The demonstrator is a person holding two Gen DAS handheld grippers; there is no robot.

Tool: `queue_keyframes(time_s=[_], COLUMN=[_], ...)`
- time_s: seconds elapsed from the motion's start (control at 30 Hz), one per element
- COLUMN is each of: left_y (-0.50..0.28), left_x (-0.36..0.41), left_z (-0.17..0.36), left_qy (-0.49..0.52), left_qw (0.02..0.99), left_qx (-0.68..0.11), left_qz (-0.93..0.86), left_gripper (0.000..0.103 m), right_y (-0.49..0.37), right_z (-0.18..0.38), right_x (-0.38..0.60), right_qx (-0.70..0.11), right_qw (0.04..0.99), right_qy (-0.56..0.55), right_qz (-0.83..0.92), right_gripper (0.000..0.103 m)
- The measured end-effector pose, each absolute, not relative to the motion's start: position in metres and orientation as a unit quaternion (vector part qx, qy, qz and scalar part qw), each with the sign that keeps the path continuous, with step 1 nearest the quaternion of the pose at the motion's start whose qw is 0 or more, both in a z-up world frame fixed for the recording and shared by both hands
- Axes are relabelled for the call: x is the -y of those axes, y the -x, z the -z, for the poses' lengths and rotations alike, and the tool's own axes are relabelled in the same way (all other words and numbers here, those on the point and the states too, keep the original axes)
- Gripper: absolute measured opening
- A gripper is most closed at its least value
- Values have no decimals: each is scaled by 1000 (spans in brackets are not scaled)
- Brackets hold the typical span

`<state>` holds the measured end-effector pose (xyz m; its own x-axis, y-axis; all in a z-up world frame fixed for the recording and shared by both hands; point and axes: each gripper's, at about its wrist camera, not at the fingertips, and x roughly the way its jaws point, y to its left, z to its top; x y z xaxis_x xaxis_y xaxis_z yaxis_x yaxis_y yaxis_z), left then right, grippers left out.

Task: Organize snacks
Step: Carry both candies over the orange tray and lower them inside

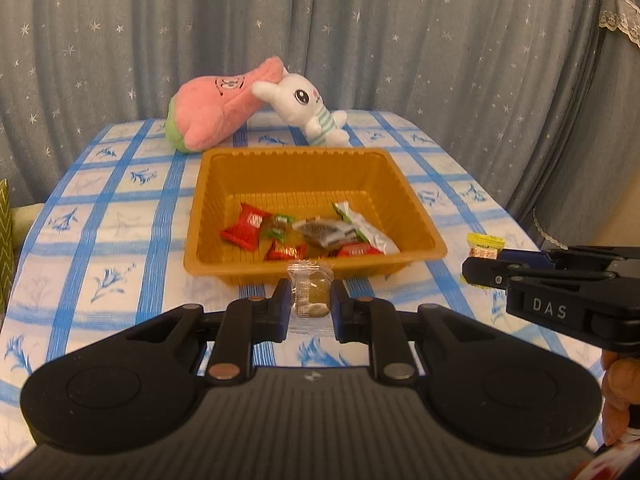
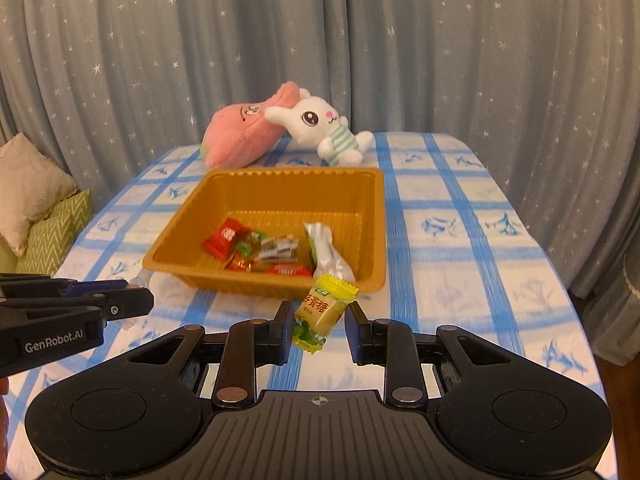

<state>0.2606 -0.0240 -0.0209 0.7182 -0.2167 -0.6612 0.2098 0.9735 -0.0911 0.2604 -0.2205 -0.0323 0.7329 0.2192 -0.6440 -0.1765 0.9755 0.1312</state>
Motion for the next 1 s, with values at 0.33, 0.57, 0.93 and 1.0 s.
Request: queue_keyframes(time_s=[0.33,0.57,0.93,1.0], left_y=[-293,-320,-360,-365], left_x=[24,22,20,19], left_z=[11,11,18,21], left_qy=[7,6,13,15], left_qw=[931,932,928,927], left_qx=[-347,-346,-355,-358], left_qz=[116,112,108,107], left_gripper=[18,18,18,18], right_y=[-293,-320,-367,-373], right_z=[23,21,21,23], right_x=[223,223,217,214], right_qx=[-341,-341,-345,-349], right_qw=[933,932,928,926], right_qy=[-21,-23,-22,-23], right_qz=[-112,-120,-137,-140], right_gripper=[28,28,28,28])
